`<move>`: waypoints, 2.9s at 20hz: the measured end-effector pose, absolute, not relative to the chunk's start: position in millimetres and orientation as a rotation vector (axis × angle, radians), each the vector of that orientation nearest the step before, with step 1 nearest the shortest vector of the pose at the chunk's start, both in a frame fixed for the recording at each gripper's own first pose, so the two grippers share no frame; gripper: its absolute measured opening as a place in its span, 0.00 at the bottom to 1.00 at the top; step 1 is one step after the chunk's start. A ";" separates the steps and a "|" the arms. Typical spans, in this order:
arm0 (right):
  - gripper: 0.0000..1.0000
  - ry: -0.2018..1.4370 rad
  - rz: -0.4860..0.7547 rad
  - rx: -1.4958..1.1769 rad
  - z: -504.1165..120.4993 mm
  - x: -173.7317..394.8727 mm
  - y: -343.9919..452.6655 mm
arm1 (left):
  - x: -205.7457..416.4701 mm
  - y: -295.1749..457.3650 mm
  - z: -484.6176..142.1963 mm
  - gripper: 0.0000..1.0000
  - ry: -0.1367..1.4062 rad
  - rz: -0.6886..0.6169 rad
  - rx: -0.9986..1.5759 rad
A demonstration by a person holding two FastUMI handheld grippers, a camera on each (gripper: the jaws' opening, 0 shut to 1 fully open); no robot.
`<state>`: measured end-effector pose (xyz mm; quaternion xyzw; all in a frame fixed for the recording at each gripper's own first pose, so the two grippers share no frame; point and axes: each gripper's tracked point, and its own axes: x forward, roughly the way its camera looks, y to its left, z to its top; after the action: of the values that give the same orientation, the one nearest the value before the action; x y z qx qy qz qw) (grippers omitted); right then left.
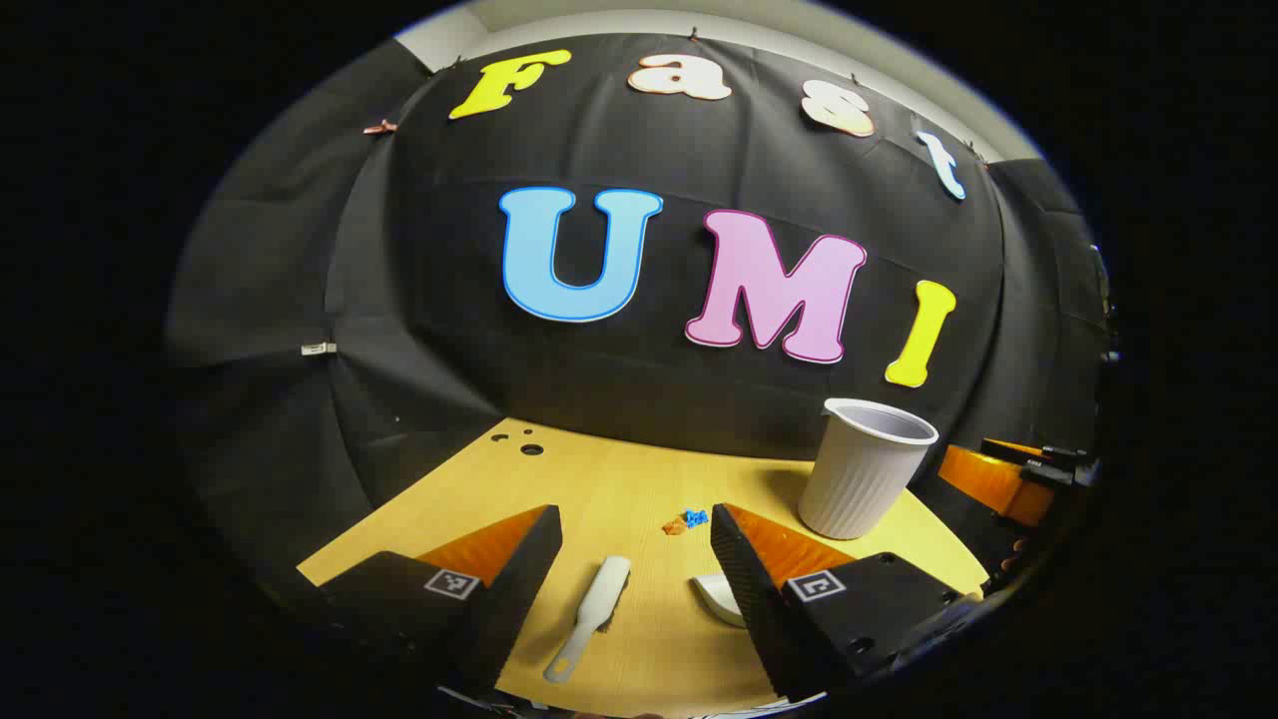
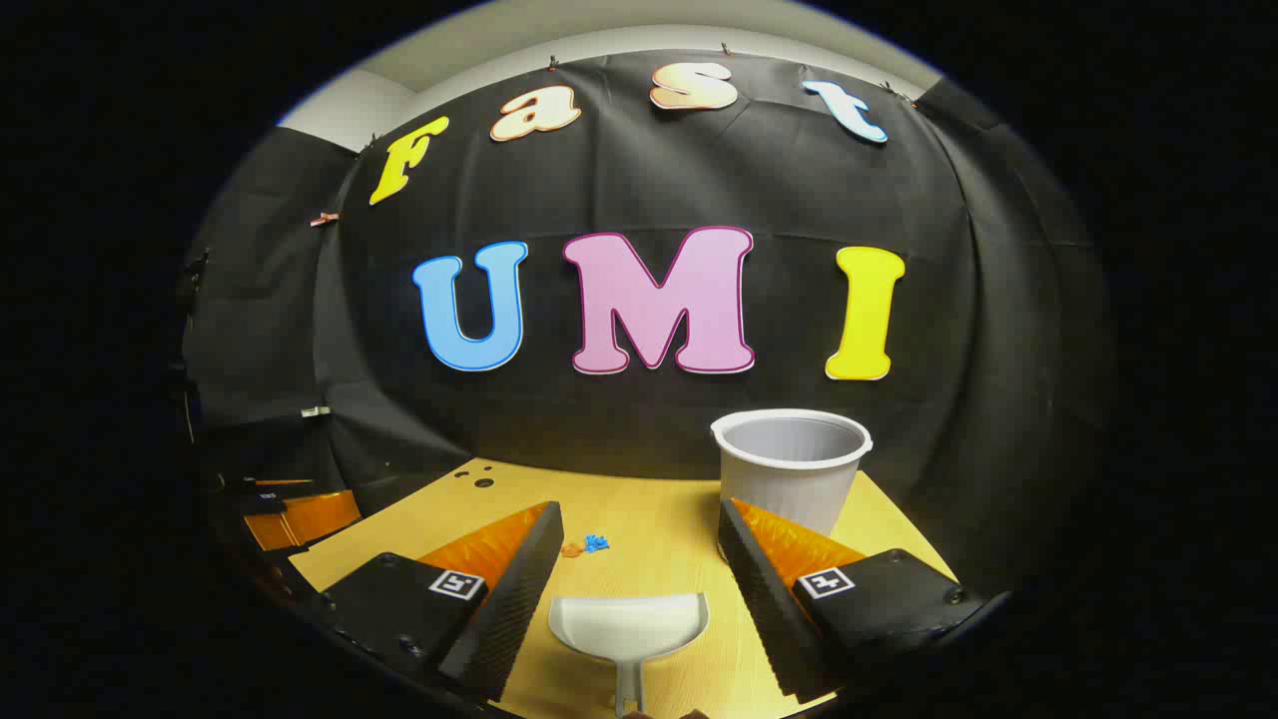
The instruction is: Pick up the small broom and dustpan from the desktop, sweep the trash into the dustpan with the broom, and then empty the trash into the garbage bin.
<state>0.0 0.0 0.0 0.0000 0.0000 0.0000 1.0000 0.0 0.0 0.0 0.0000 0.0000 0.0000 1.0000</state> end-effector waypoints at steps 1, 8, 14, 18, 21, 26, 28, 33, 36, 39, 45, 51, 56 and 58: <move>0.98 0.013 0.001 -0.002 -3.9 -0.1 0.2 | 0.0 3.3 -3.7 0.96 0.011 0.007 -0.007; 0.98 0.059 0.001 0.002 -17.4 -0.4 -0.6 | 2.2 17.7 -24.5 0.96 0.076 0.030 -0.022; 0.98 0.082 0.005 0.010 -25.2 4.5 -1.3 | 7.7 25.5 -41.5 0.96 0.136 0.044 -0.026; 0.98 0.095 0.005 0.014 -30.6 8.4 -4.8 | 15.1 31.0 -50.0 0.96 0.176 0.052 -0.026; 0.98 0.112 0.006 0.023 -37.3 12.4 -7.2 | 26.1 35.0 -66.1 0.96 0.232 0.047 -0.009; 0.97 0.153 0.008 0.033 -56.2 17.5 -14.3 | 47.6 39.1 -113.0 0.92 0.406 -0.005 -0.018; 0.97 0.174 0.006 0.040 -66.0 19.2 -18.3 | 56.6 44.5 -132.9 0.96 0.487 -0.013 -0.010; 0.97 0.229 -0.010 0.052 -92.4 21.9 -31.8 | 74.2 54.1 -185.0 0.96 0.685 -0.025 0.099; 0.97 0.260 -0.017 0.064 -108.2 16.6 -39.0 | 76.6 57.4 -218.5 0.96 0.821 -0.031 0.156; 0.99 0.288 -0.013 0.073 -120.8 14.2 -41.3 | 79.6 61.9 -240.5 0.96 0.908 -0.019 0.221; 0.99 0.367 0.013 0.077 -148.0 7.0 -37.9 | 96.1 60.7 -265.8 0.93 0.982 0.003 0.183; 0.99 0.459 0.032 0.096 -171.7 0.4 -32.2 | 109.0 61.9 -267.0 0.69 0.960 0.008 0.200; 0.99 0.581 0.065 0.148 -195.0 -0.5 -18.4 | 110.8 55.1 -266.7 0.35 0.944 0.007 0.212; 0.99 0.639 0.088 0.164 -204.8 -1.9 -9.2 | 111.4 55.1 -266.2 0.29 0.919 0.006 0.201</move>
<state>-1.9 -9.2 -204.8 0.0807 0.3137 0.0430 0.9451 111.4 55.1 -266.2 0.0967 0.4428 0.0029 0.8914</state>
